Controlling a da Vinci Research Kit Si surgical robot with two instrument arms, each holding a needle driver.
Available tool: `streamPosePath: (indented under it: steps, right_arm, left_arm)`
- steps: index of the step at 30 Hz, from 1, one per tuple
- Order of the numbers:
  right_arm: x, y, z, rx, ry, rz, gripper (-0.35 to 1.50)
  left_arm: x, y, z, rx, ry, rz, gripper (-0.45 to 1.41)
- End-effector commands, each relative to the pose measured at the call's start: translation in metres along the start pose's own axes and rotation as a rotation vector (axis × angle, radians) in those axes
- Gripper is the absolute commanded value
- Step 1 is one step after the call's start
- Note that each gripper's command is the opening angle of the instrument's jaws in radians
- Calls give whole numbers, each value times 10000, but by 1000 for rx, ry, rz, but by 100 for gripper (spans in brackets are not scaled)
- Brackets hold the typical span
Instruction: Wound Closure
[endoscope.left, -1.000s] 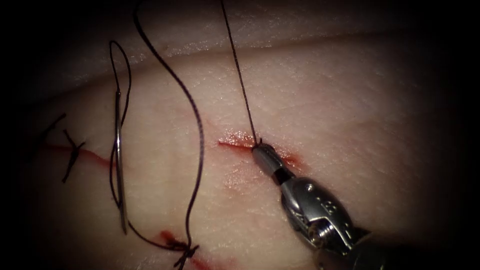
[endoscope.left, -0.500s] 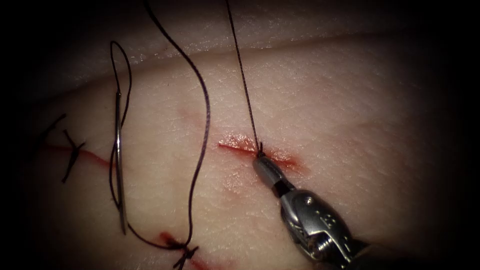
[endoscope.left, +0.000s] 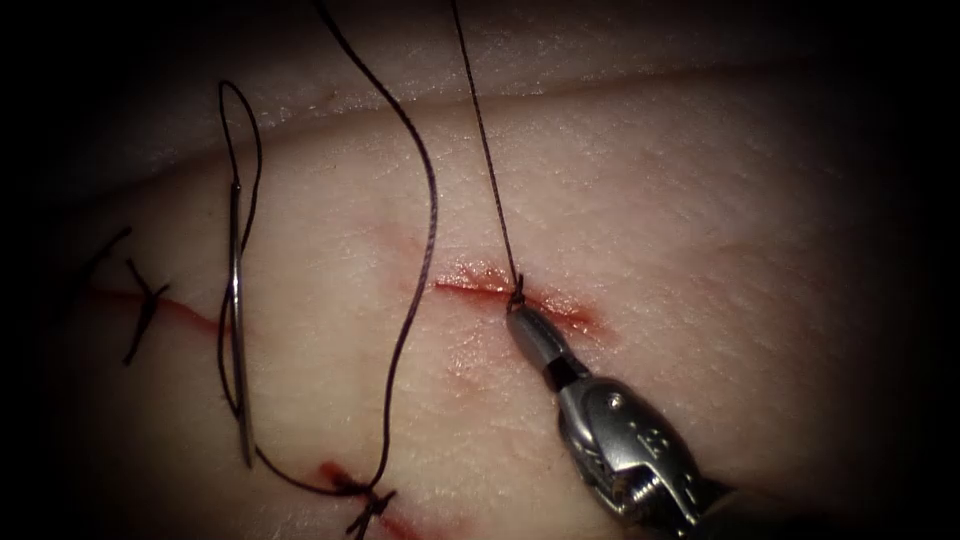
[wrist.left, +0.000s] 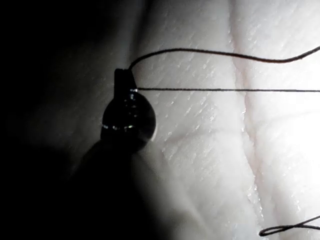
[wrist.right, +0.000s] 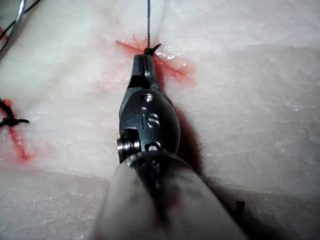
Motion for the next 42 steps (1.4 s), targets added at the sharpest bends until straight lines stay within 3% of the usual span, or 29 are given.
streamPosePath:
  steps: [1, 16, 20, 23, 24, 27, 31, 35, 37, 42]
  right_arm:
    - [-6, -5, 6, 6, -4, -1, -35]
    - [-11, -8, 4, 30, -24, -8, -35]
    - [0, -10, 3, 102, -14, 2, -35]
    - [11, -12, 0, 106, -5, 14, 31]
    - [21, -14, -3, 107, -3, 24, 66]
    - [35, -15, -9, 111, 10, 33, 93]
    - [54, -15, -19, 119, 19, 39, 113]
    - [70, -13, -26, 125, 23, 30, 113]
    - [89, -10, -29, 126, 16, -1, 113]
    - [111, -3, -15, 137, -23, -56, 111]
  left_arm:
    - [3, -5, 11, 3, 2, 0, -45]
    - [4, -4, 12, -7, 19, 9, -45]
    - [11, 17, 7, -70, 108, 13, -45]
    - [19, 34, 2, -126, 185, -10, -45]
    - [27, 47, -2, -153, 220, -26, -45]
    - [43, 70, -13, -201, 276, -40, -45]
    - [66, 96, -32, -249, 331, -45, -45]
    - [85, 111, -49, -278, 360, -56, -45]
    - [116, 127, -78, -315, 393, -88, -45]
    - [161, 141, -111, -333, 438, -73, -45]
